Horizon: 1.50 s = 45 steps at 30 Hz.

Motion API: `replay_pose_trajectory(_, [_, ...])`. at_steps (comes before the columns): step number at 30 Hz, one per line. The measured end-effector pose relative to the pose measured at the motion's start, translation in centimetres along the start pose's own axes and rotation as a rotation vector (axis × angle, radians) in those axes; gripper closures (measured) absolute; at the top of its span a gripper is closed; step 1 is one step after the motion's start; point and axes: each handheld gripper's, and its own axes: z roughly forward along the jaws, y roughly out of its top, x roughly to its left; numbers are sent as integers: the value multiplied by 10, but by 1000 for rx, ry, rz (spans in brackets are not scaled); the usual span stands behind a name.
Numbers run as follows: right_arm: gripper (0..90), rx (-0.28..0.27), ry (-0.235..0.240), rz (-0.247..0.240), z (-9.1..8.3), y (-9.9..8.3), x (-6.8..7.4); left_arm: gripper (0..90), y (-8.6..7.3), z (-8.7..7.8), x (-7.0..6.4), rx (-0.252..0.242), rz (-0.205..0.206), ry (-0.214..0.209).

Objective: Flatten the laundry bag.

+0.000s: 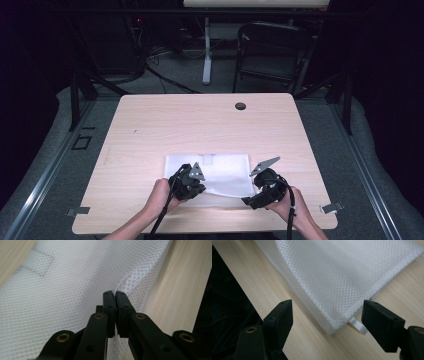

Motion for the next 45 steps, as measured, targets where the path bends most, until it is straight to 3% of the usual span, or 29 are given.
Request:
replay_pose_trajectory(6, [465, -33, 28, -18, -4, 2, 10, 877, 3, -7, 3, -31, -23, 36])
replay_pose_trajectory(13, [705, -72, 33, -99, -7, 8, 27, 878, 4, -8, 5, -47, -49, 37])
replay_pose_trajectory(19, [889, -95, 22, -164, 10, 17, 48, 877, 7, -9, 6, -57, -65, 45])
replay_pose_trajectory(24, [900, -67, -2, -222, 36, 25, 59, 877, 7, -10, 5, -65, -74, 44])
replay_pose_trajectory(32, [900, -61, 26, -258, 69, 33, 62, 877, 11, -7, 10, -73, -92, 35])
replay_pose_trajectory(35, [900, -36, 0, -297, 79, 34, 66, 877, 12, -8, 11, -74, -90, 34])
replay_pose_trajectory(42, [900, 29, -24, -311, 96, 33, 65, 876, 13, -12, 13, -80, -94, 45])
replay_pose_trajectory(45, [900, 31, -6, -280, 96, 33, 62, 877, 13, -13, 14, -82, -99, 46])
